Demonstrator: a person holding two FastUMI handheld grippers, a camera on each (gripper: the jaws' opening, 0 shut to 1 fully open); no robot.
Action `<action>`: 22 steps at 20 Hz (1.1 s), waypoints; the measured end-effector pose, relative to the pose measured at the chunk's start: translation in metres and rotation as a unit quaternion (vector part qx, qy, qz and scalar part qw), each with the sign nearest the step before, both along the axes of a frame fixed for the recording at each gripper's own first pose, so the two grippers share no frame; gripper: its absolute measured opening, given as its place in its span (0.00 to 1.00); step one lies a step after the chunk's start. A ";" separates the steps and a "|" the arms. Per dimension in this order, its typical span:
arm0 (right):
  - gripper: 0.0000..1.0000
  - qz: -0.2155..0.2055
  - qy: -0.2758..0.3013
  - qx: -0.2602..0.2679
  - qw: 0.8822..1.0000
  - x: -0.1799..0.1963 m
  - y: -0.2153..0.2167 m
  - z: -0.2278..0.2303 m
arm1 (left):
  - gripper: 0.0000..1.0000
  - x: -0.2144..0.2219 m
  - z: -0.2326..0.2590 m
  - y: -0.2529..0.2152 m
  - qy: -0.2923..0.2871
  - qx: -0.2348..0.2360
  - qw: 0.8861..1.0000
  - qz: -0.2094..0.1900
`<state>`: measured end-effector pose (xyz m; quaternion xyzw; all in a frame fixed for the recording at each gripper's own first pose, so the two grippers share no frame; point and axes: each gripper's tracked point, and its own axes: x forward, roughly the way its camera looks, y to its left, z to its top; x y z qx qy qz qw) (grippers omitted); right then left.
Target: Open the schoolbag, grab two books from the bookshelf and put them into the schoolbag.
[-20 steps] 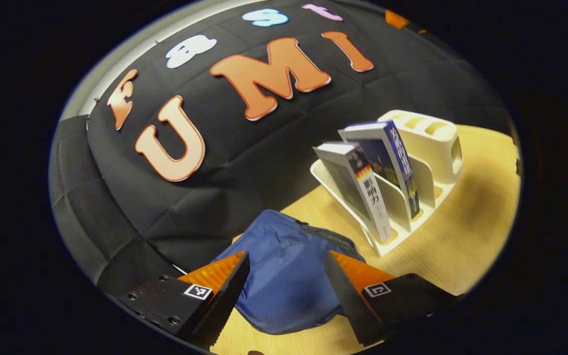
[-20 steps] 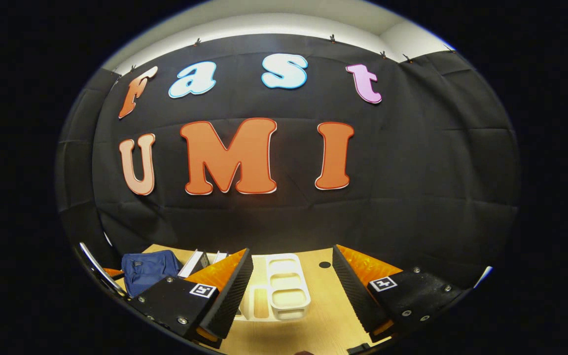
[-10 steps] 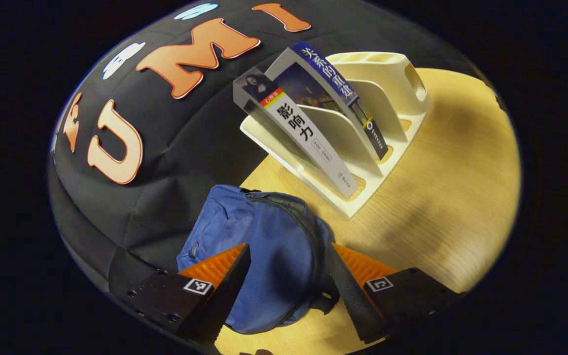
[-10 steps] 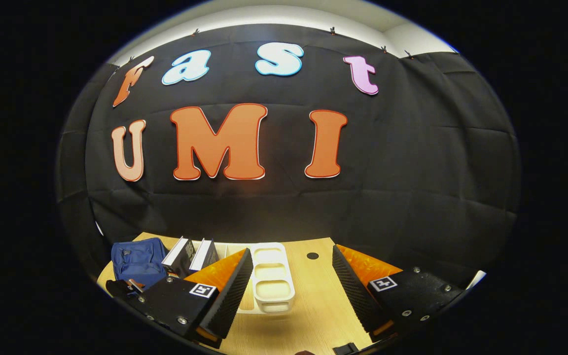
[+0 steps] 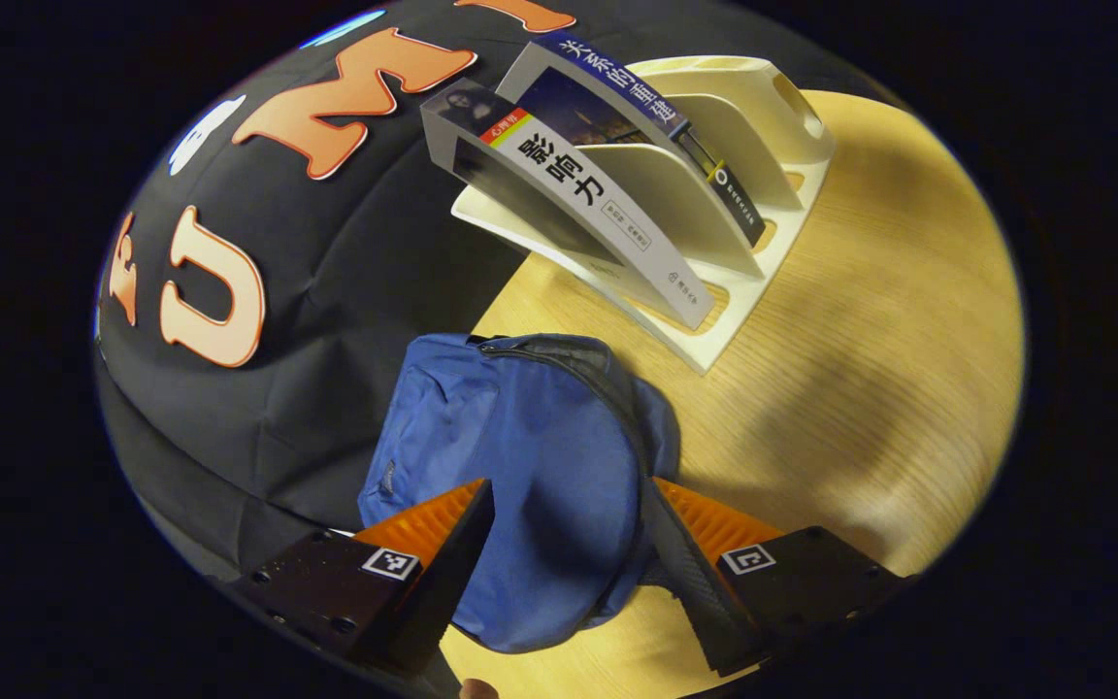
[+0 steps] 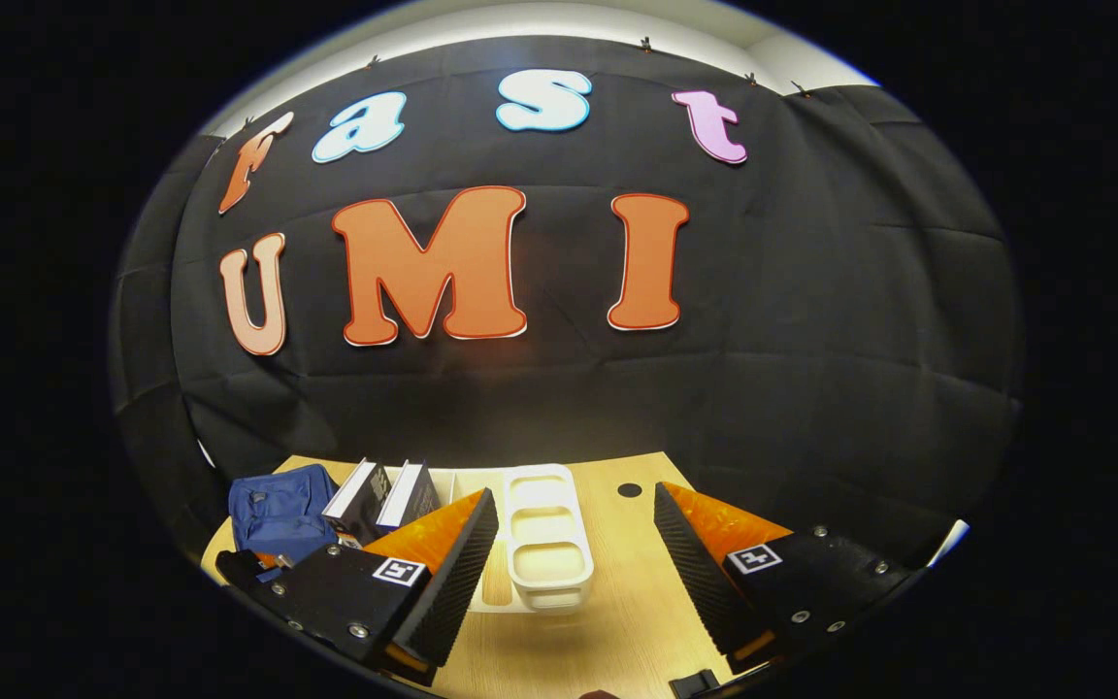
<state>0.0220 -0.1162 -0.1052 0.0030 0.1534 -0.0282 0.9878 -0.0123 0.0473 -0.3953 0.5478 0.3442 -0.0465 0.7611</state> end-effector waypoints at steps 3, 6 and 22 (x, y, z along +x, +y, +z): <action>0.97 -0.002 0.009 0.010 1.000 0.001 -0.001 -0.005 | 0.97 0.004 -0.008 -0.003 0.003 0.016 1.000 -0.010; 0.97 -0.007 0.012 0.004 1.000 -0.001 -0.005 -0.008 | 0.97 0.007 -0.001 0.002 -0.008 0.022 1.000 -0.008; 0.97 -0.006 0.008 0.044 0.999 0.008 0.001 -0.010 | 0.23 0.025 0.063 0.049 0.030 0.058 0.997 0.035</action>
